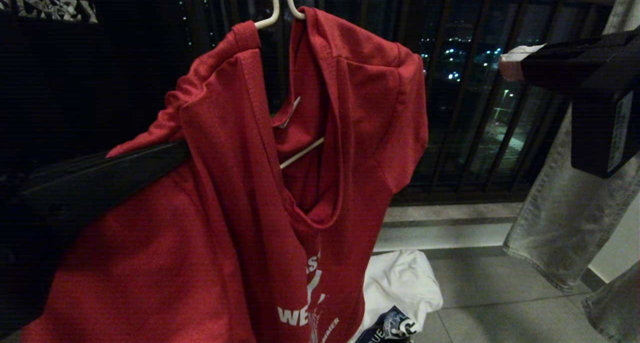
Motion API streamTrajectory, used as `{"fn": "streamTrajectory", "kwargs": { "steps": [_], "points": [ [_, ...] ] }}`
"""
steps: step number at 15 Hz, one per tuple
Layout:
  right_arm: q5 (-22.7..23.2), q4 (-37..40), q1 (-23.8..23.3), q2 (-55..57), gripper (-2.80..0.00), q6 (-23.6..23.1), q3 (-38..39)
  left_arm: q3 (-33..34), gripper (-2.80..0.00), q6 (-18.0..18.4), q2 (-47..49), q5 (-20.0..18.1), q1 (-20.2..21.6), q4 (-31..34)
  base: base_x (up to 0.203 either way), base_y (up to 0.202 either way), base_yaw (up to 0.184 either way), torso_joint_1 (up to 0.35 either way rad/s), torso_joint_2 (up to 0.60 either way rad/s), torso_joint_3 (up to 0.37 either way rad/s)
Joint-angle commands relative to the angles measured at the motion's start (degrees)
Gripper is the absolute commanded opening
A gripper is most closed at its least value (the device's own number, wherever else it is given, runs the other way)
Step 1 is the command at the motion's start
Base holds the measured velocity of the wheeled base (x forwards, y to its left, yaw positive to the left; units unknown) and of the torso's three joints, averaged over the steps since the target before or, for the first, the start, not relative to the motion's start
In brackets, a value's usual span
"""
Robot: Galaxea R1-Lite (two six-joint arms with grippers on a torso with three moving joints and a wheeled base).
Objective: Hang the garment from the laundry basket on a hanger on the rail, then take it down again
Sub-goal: Hang the clothes rack on the clothesline
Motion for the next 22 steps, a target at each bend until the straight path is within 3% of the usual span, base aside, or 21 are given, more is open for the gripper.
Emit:
{"fn": "streamTrajectory", "kwargs": {
  "steps": [1, 3, 6, 10, 15, 22],
  "points": [
    [0.8, 5.3, -0.7, -0.6, -2.80, -1.8, -2.2, -0.8, -2.80, -0.5, -2.5, -0.9, 0.0, 3.4, 0.000, 0.000, 0.000, 0.000, 0.00, 0.000],
    [5.1, 10.9, -1.3, -0.7, -2.80, -1.9, -6.2, -0.8, -2.80, -0.7, -2.9, -3.3, 0.0, 4.2, 0.000, 0.000, 0.000, 0.000, 0.00, 0.000],
    [16.7, 19.0, -4.6, -0.9, -2.80, -2.3, -11.9, -2.1, -2.80, -3.3, -4.9, -6.8, 0.0, 9.6, 0.000, 0.000, 0.000, 0.000, 0.00, 0.000],
    [25.8, 29.3, -5.1, -0.9, -2.80, -2.7, -19.0, -2.4, -2.80, -4.0, -6.8, -10.9, 0.0, 12.1, 0.000, 0.000, 0.000, 0.000, 0.00, 0.000],
    [42.5, 42.1, -5.1, -1.9, -2.80, -1.6, -25.0, -2.3, -2.80, -4.0, -7.6, -13.3, -0.2, 14.8, 0.000, 0.000, 0.000, 0.000, 0.00, 0.000],
    [48.9, 42.8, -5.5, 1.9, -2.80, -0.9, -26.6, 0.1, -2.80, -2.9, -7.6, -17.2, -0.4, 15.9, 0.000, 0.000, 0.000, 0.000, 0.00, 0.000]
  ]
}}
